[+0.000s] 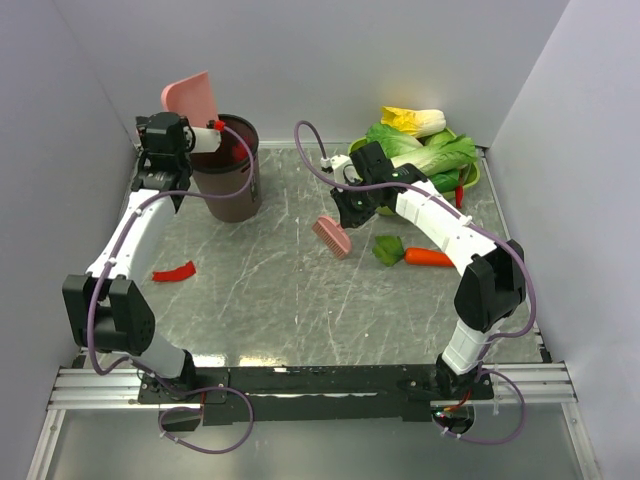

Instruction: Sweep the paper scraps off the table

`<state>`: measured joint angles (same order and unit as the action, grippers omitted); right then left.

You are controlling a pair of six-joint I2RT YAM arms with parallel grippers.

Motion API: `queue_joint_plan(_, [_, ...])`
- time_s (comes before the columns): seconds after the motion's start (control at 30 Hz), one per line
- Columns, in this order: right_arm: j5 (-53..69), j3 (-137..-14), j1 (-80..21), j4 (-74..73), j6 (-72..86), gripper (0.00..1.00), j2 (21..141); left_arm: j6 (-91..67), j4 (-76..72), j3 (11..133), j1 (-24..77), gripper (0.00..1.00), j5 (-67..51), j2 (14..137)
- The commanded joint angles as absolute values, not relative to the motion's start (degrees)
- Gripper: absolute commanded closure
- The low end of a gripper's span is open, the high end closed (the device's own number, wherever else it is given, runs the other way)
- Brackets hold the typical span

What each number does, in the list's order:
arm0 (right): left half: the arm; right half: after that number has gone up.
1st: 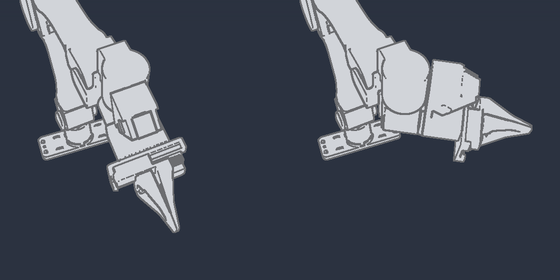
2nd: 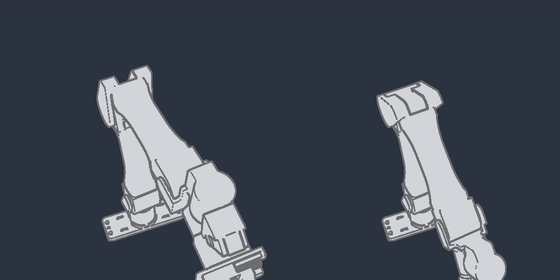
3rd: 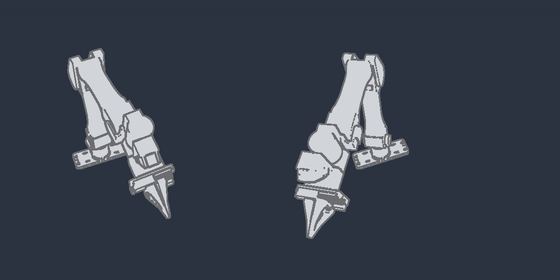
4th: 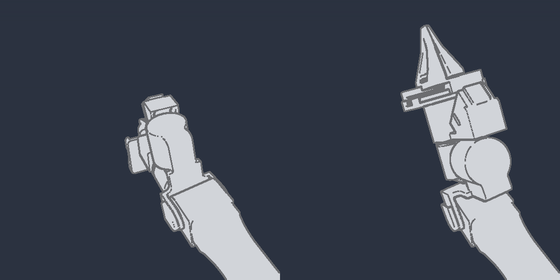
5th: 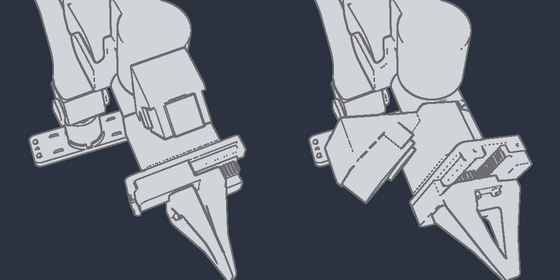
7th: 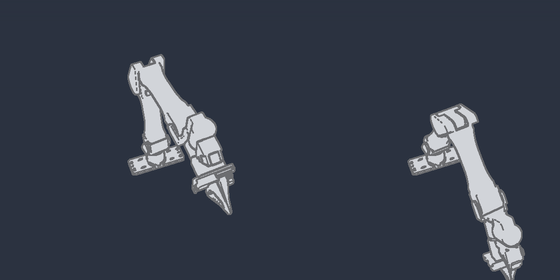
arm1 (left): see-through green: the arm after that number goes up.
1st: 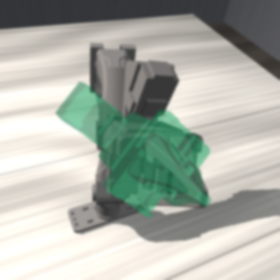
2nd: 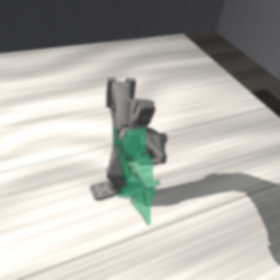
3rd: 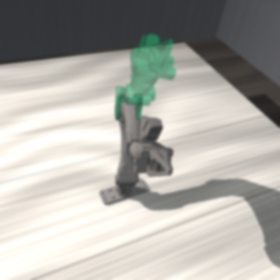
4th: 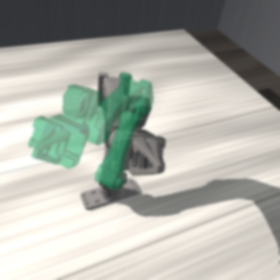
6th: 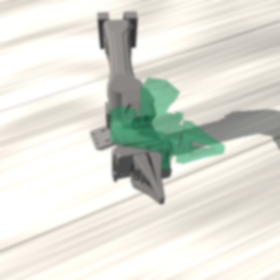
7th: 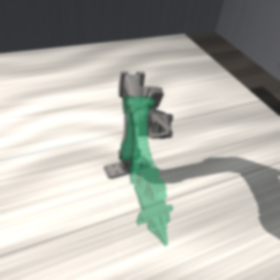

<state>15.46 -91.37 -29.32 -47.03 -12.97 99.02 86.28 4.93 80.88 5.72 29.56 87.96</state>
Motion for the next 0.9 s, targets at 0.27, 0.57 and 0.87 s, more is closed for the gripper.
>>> queue_joint_plan(0.27, [15.73, -92.11, -29.09, -45.18, -13.1, 1.0, 96.24, 68.5, 12.72, 89.2, 5.98, 0.99, 34.97, 84.29])
queue_joint_plan(0.57, [23.62, -99.04, -32.16, -46.32, -14.85, 1.0, 98.16, 29.46, 44.46, 94.84, 3.87, 0.99, 32.0, 77.19])
queue_joint_plan(0.87, [35.41, -126.28, -44.02, -43.6, -7.04, 1.0, 113.97, 13.89, 50.27, 84.21, -5.01, 0.99, 24.08, 65.84])
